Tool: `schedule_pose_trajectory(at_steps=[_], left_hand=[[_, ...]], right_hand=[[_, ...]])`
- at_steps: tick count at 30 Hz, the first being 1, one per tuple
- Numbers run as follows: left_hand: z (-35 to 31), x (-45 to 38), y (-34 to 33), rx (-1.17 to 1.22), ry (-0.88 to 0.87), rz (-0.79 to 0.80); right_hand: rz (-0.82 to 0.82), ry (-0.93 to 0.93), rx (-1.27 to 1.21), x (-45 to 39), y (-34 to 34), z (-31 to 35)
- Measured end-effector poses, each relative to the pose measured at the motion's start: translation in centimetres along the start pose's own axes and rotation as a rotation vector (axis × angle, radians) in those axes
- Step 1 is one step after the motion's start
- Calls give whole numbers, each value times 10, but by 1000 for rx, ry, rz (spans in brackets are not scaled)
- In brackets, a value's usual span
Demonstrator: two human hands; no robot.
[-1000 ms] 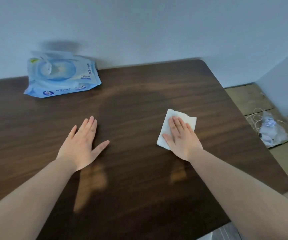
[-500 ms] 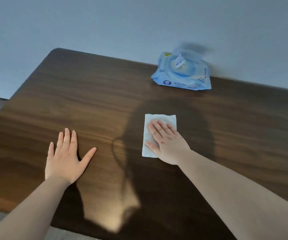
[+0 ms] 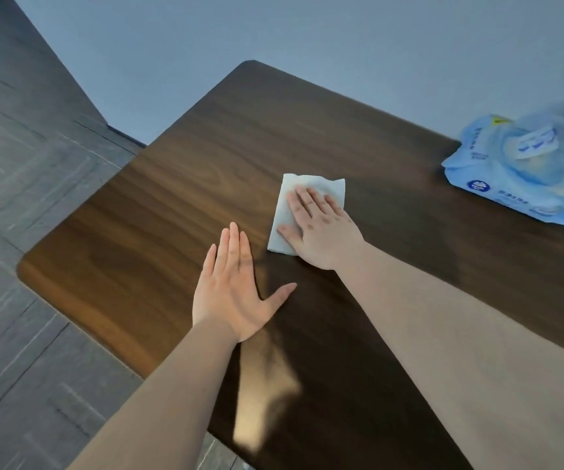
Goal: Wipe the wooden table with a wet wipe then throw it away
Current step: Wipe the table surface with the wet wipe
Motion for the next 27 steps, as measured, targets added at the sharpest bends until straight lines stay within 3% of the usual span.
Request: schedule_pose_trajectory(at_steps=[15,19,27], left_hand=[[4,-2,-2,79,-44,-24],[3,-1,-1,40,-29,-57],[4,-1,1,-30,-6,-73]], right_hand=[[-1,203,60,-136,-14,106],[7,213,82,-128,-13,102],[30,29,-18,-47,-5,26]])
Point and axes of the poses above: each hand's wrist, its own x-axis away from the middle knuckle, its own y-axis out of the back of the hand, z = x × y, the point moved 7 cm from there along -x, towards the middle knuckle, and after that the axes turned 13 degrees about -x, right-handed, at the moved point
